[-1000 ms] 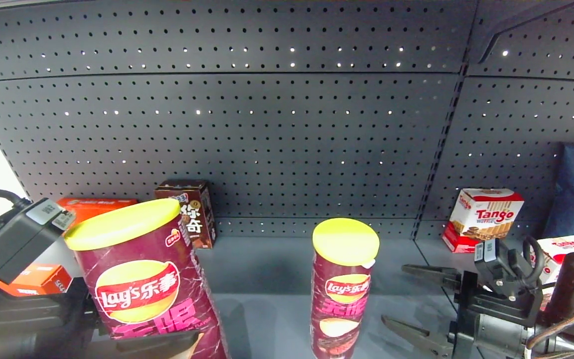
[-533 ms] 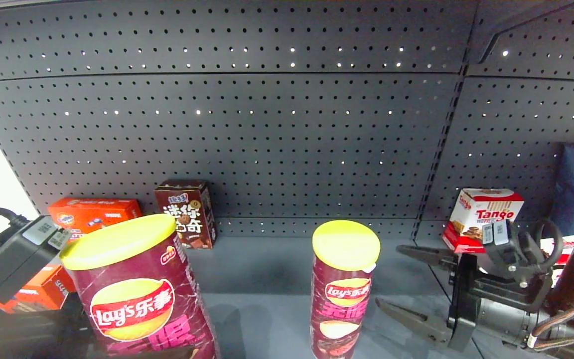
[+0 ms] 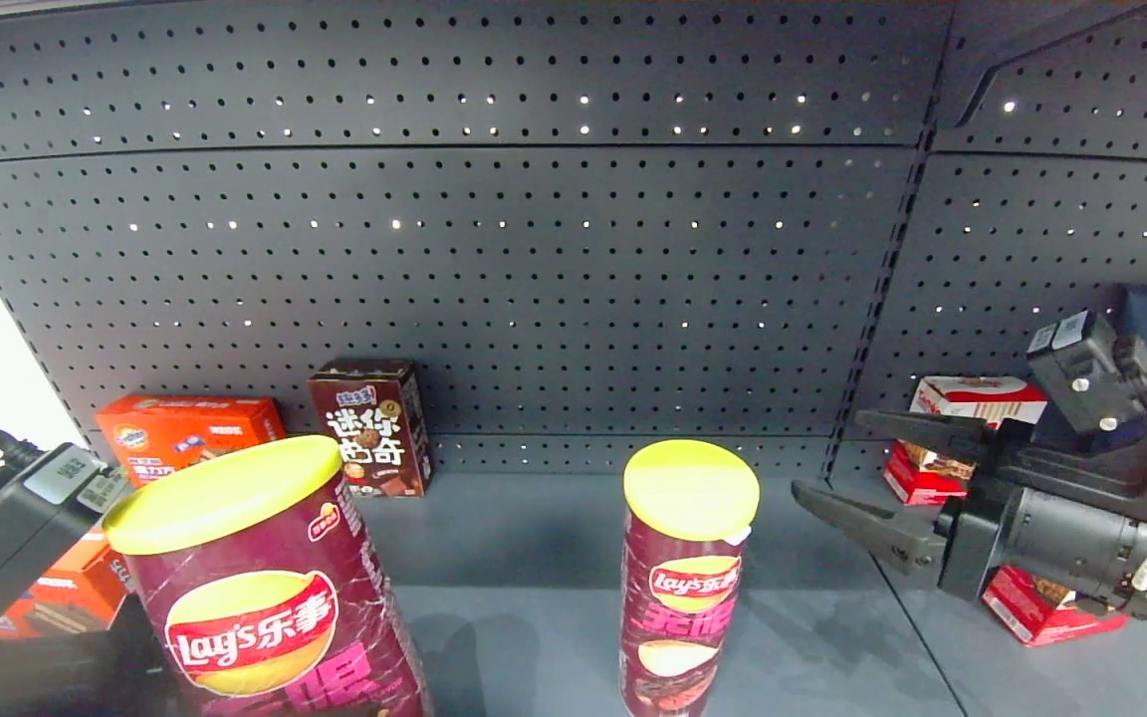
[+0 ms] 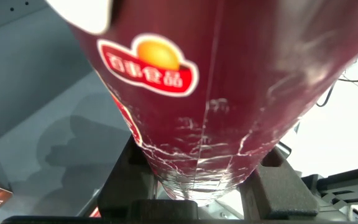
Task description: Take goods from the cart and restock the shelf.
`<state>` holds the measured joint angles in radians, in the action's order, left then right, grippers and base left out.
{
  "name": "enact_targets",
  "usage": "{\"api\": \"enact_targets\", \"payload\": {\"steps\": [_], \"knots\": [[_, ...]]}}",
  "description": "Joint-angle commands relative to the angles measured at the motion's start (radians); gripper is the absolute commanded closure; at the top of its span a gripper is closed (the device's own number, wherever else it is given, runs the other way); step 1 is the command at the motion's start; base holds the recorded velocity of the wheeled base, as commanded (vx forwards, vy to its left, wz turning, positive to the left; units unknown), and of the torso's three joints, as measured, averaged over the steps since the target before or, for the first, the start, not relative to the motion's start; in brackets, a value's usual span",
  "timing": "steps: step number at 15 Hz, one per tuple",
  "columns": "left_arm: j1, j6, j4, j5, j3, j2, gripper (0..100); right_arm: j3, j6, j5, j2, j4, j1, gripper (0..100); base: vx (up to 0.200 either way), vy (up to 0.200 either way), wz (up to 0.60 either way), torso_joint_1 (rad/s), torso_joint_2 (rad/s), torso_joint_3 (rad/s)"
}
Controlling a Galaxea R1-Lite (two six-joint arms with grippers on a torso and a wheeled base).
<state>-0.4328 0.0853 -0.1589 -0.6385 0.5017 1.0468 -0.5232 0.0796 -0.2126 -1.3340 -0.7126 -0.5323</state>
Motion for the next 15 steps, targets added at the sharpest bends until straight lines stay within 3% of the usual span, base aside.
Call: {"api": "enact_targets", "payload": {"steps": [1, 3, 4, 7, 9, 15], "knots": [[0.000, 0.001, 0.001, 0.000, -0.002, -0.007, 100, -0.043, 0.000, 0.065, 0.085, 0.064, -0.021, 0, 0.000, 0.000, 0.00, 0.000, 0.00, 0.000], [0.000, 0.001, 0.001, -0.001, -0.012, -0.011, 100, -0.035, -0.001, 0.182, 0.116, 0.160, -0.110, 0, 0.000, 0.000, 0.00, 0.000, 0.00, 0.000], [0.000, 0.001, 0.001, -0.001, -0.012, -0.011, 100, -0.035, -0.001, 0.182, 0.116, 0.160, -0.110, 0, 0.000, 0.000, 0.00, 0.000, 0.00, 0.000], [0.000, 0.001, 0.001, -0.001, -0.014, -0.011, 100, -0.051, -0.001, 0.332, 0.087, 0.344, -0.190, 0, 0.000, 0.000, 0.00, 0.000, 0.00, 0.000], [-0.001, 0.001, -0.001, -0.001, -0.012, -0.011, 100, -0.020, -0.003, 0.348, 0.069, 0.404, -0.209, 0, 0.000, 0.000, 0.00, 0.000, 0.00, 0.000], [0.000, 0.001, 0.001, 0.000, -0.012, -0.011, 100, -0.020, -0.038, 0.354, -0.054, 0.381, -0.206, 0, 0.000, 0.000, 0.00, 0.000, 0.00, 0.000]]}}
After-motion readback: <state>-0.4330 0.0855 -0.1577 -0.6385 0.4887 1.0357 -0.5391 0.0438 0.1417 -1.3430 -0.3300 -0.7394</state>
